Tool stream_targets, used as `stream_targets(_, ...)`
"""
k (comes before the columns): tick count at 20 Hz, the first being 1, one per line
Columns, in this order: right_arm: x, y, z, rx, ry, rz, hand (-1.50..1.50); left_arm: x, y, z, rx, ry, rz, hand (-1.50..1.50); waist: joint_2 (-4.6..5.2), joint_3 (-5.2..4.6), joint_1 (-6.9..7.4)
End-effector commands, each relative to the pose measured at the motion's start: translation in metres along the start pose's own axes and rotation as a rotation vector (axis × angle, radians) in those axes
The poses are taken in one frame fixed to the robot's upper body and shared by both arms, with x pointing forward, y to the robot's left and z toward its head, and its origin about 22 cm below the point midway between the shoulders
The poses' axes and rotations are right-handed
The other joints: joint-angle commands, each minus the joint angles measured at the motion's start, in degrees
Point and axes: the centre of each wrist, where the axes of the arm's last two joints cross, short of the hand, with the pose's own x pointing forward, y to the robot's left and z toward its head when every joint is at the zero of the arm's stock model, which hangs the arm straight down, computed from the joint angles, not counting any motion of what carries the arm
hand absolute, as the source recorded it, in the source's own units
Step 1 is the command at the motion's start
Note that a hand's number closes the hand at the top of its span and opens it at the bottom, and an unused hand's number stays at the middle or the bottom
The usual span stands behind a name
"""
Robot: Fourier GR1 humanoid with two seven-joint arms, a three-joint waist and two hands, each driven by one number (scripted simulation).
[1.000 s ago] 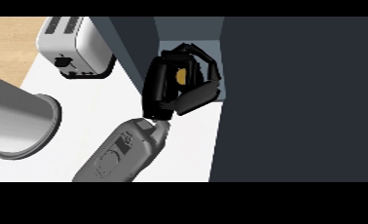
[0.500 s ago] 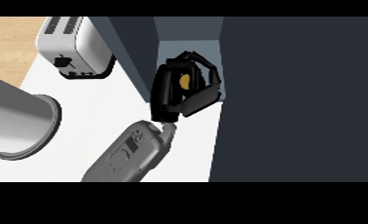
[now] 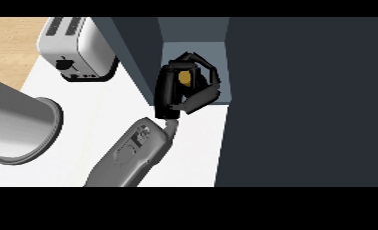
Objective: Pick up the wine, place it into the cabinet and close the cabinet
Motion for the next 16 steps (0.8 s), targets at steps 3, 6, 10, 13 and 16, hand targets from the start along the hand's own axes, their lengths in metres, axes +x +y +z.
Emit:
stream_targets(3, 0.013, -0.003, 0.026, 0.033, -0.025, -0.036, -1.50, -0.024, 0.016, -0.004, 0.057, 0.031, -0.049, 1.50, 0.31, -0.02, -0.13)
stream_targets(6, 0.009, -0.006, 0.023, 0.031, -0.039, -0.029, -1.50, -0.038, 0.019, -0.002, 0.068, 0.044, -0.025, 1.50, 0.43, -0.03, -0.49)
stream_targets(10, 0.009, -0.012, 0.016, 0.029, -0.033, -0.039, -1.50, -0.044, 0.051, -0.008, 0.095, 0.040, -0.016, 1.50, 0.42, -0.02, 0.04)
stream_targets(13, 0.020, -0.003, 0.026, 0.055, -0.026, -0.045, -1.50, -0.032, 0.031, -0.024, 0.089, 0.056, -0.025, 1.50, 0.27, -0.03, -0.08)
stream_targets(16, 0.024, -0.007, 0.028, 0.037, -0.051, -0.032, -1.50, -0.037, 0.041, -0.039, 0.076, 0.089, -0.011, 1.50, 0.40, -0.03, -0.51)
